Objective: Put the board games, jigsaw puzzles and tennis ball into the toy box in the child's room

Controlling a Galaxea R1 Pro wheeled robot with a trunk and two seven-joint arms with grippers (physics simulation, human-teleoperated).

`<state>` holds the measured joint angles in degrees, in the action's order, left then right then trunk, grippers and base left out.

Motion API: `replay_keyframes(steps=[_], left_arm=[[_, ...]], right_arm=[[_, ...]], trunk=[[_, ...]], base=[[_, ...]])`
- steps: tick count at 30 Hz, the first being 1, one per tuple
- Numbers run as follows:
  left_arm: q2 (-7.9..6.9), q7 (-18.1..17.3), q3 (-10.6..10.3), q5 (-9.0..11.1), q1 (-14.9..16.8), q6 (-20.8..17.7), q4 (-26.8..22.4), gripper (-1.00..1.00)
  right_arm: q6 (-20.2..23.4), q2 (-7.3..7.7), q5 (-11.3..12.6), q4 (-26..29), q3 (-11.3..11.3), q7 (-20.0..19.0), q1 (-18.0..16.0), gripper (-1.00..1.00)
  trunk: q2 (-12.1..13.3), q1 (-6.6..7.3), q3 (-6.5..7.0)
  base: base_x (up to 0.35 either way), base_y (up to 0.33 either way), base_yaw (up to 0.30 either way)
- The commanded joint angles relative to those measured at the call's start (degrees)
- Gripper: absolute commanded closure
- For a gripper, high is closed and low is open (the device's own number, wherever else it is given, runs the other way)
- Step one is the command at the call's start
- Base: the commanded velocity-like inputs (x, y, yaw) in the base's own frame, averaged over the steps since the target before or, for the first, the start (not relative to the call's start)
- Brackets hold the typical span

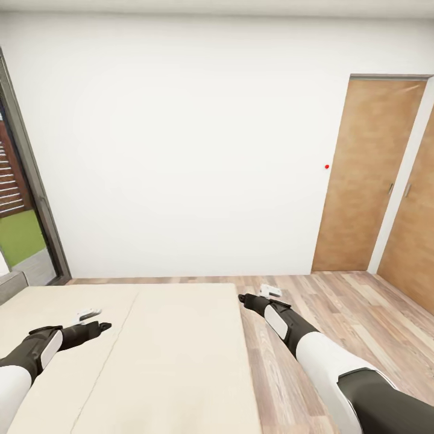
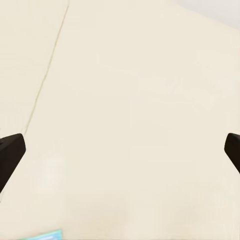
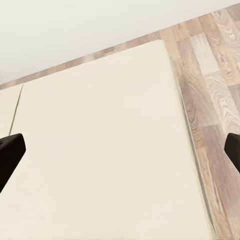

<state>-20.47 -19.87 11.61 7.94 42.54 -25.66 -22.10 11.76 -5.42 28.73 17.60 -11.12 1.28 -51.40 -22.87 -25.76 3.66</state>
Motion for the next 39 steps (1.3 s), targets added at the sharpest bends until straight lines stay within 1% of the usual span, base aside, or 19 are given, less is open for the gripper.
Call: replay_keyframes(steps=[1,21,32,39], left_arm=[[0.03,-0.1,0.3,0.4,0.0,-0.5,0.0,-1.00],[-0.01,-0.1,0.3,0.4,0.0,-0.6,0.0,-1.00],[0.06,-0.1,0.3,0.4,0.0,-0.7,0.0,-1.00],[0.01,-0.1,0.3,0.4,0.0,-0.7,0.0,-1.00]], right_arm=[[0.2,0.03,0.3,0.1,-0.3,0.1,0.0,-1.00],[0.2,-0.03,0.3,0.1,-0.3,0.1,0.0,-1.00],[0.2,0.05,0.3,0.1,-0.3,0.0,0.0,-1.00],[0.1,-0.02,0.3,0.1,-0.3,0.1,0.0,-1.00]], trunk=[[0.0,-0.02,-0.03],[0.0,-0.02,-0.03],[0.0,-0.02,-0.03],[0.0,-0.02,-0.03]], base=[[0.000,0.052,0.000],[0.000,0.136,0.000],[0.000,0.026,0.000],[0.000,0.147,0.000]])
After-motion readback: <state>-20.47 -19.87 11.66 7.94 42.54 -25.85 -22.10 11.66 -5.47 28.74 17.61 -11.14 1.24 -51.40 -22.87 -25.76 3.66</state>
